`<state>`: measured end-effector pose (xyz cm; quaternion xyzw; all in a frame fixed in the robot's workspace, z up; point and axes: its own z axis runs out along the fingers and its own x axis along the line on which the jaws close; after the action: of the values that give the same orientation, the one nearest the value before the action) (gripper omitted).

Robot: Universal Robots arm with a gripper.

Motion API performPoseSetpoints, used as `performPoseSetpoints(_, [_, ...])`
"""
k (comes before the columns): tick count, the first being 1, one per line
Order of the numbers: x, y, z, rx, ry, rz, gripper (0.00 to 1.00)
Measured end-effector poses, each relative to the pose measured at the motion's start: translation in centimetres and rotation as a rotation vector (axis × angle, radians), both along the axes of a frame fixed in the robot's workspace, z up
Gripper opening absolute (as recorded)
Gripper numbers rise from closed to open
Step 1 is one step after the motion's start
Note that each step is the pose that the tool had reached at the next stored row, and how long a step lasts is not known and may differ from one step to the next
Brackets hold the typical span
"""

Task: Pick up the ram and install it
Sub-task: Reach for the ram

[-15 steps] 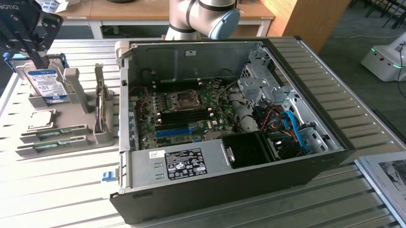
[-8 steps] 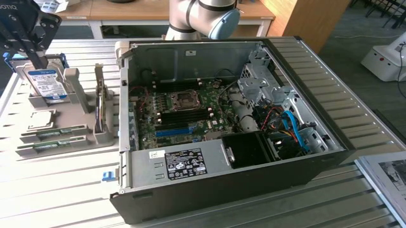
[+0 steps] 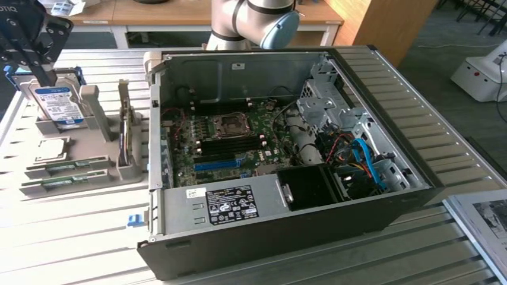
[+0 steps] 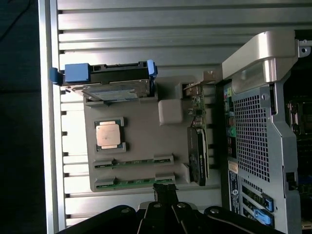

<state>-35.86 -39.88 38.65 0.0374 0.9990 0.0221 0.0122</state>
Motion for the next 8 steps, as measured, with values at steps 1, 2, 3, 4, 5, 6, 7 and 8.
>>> performPoseSetpoints(1, [-0.03,0.0,0.0,0.0,-0.0001,0.0,0.1])
performPoseSetpoints(2, [-0.07,0.0,0.0,-0.0001,0.0,0.0,0.1])
performPoseSetpoints(3, [-0.1,0.0,-0.01,0.0,0.0,0.0,0.1])
performPoseSetpoints(4, [-0.14,0.0,-0.01,0.0,0.0,0.0,0.1])
performPoseSetpoints(5, [-0.18,0.0,-0.01,0.0,0.0,0.0,0.1])
performPoseSetpoints(6, [-0.21,0.0,-0.02,-0.0001,0.0,0.0,0.1])
performPoseSetpoints(7, [-0.25,0.0,-0.02,0.0,0.0,0.0,0.1])
performPoseSetpoints(8, [-0.29,0.0,-0.02,0.0,0.0001,0.0,0.1])
